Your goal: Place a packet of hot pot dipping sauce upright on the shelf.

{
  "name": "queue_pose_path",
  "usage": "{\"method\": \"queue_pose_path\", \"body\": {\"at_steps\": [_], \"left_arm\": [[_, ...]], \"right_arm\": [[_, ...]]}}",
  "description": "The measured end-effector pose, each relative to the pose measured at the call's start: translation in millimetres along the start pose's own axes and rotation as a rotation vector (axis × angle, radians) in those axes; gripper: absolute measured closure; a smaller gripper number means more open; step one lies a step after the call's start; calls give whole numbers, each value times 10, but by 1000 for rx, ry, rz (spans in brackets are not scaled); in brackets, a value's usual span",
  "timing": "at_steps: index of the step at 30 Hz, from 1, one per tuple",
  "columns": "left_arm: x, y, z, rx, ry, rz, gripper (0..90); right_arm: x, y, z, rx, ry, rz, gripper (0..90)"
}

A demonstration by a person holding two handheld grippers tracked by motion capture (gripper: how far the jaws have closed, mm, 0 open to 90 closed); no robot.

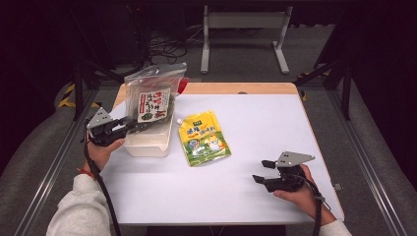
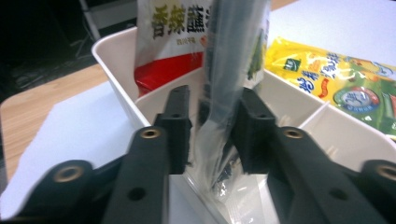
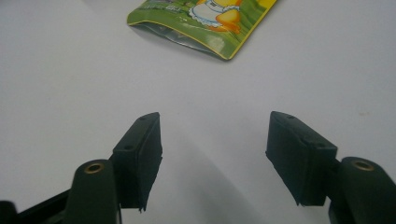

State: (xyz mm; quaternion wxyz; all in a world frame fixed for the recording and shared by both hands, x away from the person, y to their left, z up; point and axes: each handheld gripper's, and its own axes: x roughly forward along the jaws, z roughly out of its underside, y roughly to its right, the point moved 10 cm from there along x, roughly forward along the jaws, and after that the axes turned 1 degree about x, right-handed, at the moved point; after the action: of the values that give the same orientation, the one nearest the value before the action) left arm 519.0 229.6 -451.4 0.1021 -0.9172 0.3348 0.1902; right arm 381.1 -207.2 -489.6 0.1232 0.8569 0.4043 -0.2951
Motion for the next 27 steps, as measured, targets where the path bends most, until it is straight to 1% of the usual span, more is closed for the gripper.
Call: {"method": "queue_pose_path", "body": {"at_steps": [3,4,5,7,8,9,13,14,15,16,17,18,19,20,21,22,23,24,27], "left_arm": [[-22,-5,-28,-9,16,-17,627],[-33,-16,-40,-14,21,-29,601],[-42,-20,-48,-17,24,-33,556],[-60,-14,-59,-10,29,-33,551],[-78,-21,-71,-14,36,-43,537],[-91,-17,-81,-16,43,-36,533],[-122,-8,-102,-10,54,-39,529],[-141,-4,-112,-5,54,-50,521],[-156,4,-120,-1,57,-46,527],[-167,15,-124,7,55,-46,553],[-167,15,-124,7,55,-46,554],[-202,6,-138,6,61,-60,545],[-202,6,-138,6,61,-60,543],[-248,3,-150,1,71,-73,544],[-273,0,-161,1,79,-77,541],[-273,0,-161,1,79,-77,554],[-305,15,-174,-1,91,-73,554],[-330,20,-179,1,92,-76,557],[-431,83,-210,7,115,-76,570]], "right_arm": [[-1,26,-3,6,3,9,356],[-1,30,-4,8,5,9,356],[-2,32,-6,9,5,11,352],[-1,32,-11,8,7,11,351],[2,30,-15,9,7,10,351],[5,32,-20,7,9,10,351],[22,34,-20,9,4,9,351],[27,28,-22,9,5,5,350],[27,28,-24,8,5,5,350],[25,29,-26,8,5,5,349],[25,29,-26,8,5,5,349],[24,32,-31,10,7,6,348],[24,32,-31,10,7,6,348],[25,35,-35,11,9,6,348],[26,37,-38,11,10,7,349],[26,37,-38,11,10,7,349],[26,39,-43,12,11,8,352],[27,42,-49,12,13,11,354],[36,57,-90,16,25,16,373]]}}
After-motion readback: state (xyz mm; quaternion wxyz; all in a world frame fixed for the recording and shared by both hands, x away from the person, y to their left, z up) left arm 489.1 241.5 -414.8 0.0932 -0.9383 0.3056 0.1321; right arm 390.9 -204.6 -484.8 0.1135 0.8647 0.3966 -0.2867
